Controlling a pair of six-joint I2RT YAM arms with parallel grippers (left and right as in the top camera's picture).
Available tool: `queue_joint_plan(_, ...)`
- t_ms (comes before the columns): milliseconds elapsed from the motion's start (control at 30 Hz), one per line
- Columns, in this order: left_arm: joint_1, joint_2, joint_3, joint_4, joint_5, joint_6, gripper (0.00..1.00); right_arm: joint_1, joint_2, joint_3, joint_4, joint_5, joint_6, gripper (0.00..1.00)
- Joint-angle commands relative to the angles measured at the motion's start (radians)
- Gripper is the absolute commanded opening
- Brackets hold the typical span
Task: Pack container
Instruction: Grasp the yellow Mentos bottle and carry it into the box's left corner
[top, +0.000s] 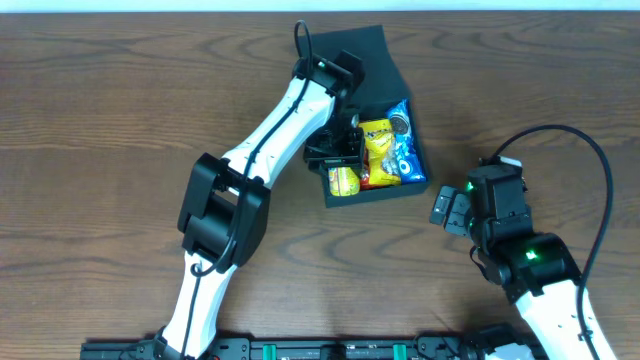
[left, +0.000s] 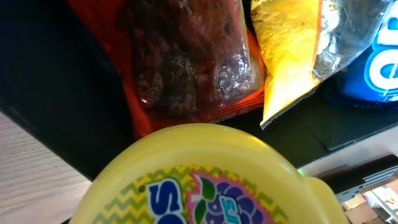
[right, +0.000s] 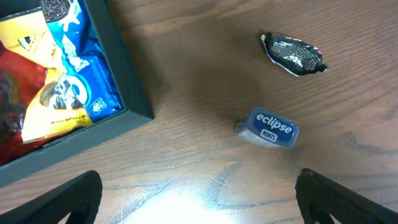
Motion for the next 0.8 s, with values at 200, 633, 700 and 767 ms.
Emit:
queue_joint_plan(200, -0.006, 0.008, 0.034, -0.01, 0.002, 0.021, 0.4, -0.009, -0.006, 0.001, -0.001, 0.003, -0.015, 0.99)
queue_joint_plan(633, -0.006, 0.008, 0.034, -0.018, -0.052, 0.021, 0.74, -0.009, -0.006, 0.001, -0.001, 0.003, -0.015, 0.99)
queue_joint_plan(700, -0.006, 0.008, 0.034, -0.018, -0.056, 0.021, 0.77, -0.009, -0.006, 0.001, -0.001, 0.003, -0.015, 0.99)
queue_joint_plan(767, -0.006, 0.008, 0.034, -0.018, -0.075, 0.018, 0.78, -0.009, -0.006, 0.001, -0.001, 0.003, -0.015, 0.99)
